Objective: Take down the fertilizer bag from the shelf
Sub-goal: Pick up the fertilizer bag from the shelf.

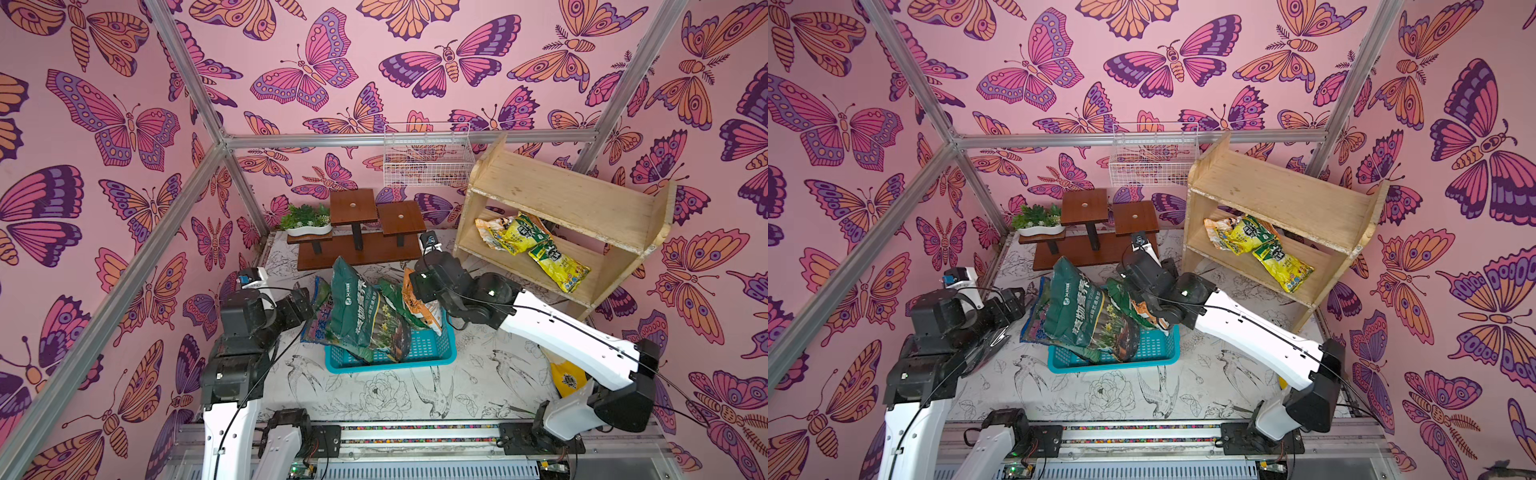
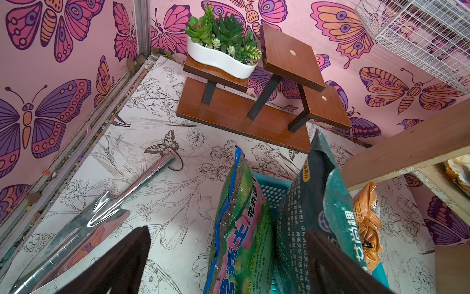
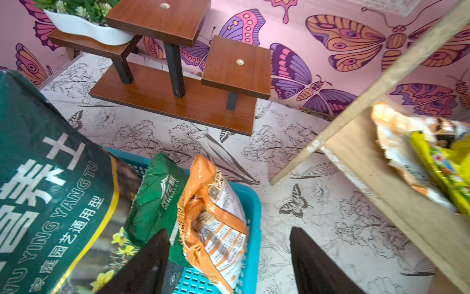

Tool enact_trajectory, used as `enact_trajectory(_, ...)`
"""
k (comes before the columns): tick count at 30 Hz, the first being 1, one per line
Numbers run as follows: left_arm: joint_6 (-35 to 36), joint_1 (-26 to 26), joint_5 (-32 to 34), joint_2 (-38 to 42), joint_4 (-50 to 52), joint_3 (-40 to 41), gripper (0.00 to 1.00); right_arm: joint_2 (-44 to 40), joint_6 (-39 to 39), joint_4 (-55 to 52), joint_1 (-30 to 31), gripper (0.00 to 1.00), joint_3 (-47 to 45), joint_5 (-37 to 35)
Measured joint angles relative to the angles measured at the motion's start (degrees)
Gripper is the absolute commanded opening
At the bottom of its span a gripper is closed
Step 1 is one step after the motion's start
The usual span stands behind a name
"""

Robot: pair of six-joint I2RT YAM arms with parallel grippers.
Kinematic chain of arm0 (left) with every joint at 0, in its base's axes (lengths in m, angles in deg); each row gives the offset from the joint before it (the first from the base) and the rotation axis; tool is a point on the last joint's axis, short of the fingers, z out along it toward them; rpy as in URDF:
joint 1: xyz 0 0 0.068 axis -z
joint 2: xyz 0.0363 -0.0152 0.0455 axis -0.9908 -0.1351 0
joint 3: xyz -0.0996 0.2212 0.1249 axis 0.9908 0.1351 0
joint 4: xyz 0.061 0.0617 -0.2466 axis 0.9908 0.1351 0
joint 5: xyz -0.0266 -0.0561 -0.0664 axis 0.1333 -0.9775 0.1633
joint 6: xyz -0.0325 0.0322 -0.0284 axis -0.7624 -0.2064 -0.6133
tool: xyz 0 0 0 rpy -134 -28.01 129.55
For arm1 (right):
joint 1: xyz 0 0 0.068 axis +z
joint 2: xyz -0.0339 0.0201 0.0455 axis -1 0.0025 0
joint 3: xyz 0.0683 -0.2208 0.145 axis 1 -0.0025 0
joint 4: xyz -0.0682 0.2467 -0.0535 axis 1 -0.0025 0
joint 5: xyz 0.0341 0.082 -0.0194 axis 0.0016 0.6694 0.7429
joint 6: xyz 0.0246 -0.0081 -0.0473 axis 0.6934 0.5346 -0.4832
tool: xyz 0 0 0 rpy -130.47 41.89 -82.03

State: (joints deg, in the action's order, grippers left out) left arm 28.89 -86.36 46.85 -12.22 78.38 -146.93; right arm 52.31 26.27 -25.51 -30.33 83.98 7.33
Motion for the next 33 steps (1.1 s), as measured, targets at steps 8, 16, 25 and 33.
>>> enact_trajectory(8,0.02,0.00,0.85,-1.09,0.00,0.09,1.00,-12.90,-2.86,1.18,-11.17,0.82,-12.59,0.61)
enact_trajectory(16,0.72,0.02,3.43,-1.38,-0.04,0.50,1.00,-17.88,-4.11,-1.88,-22.32,0.89,-13.31,2.49)
enact_trajectory(25,1.14,0.02,4.72,-1.77,-0.22,0.79,1.00,-18.56,-4.81,-3.02,-22.34,0.88,-13.31,2.86)
enact_trajectory(33,1.14,0.02,4.52,-1.66,-0.22,0.79,1.00,-16.61,-4.94,-5.27,-22.40,0.85,-11.43,1.99)
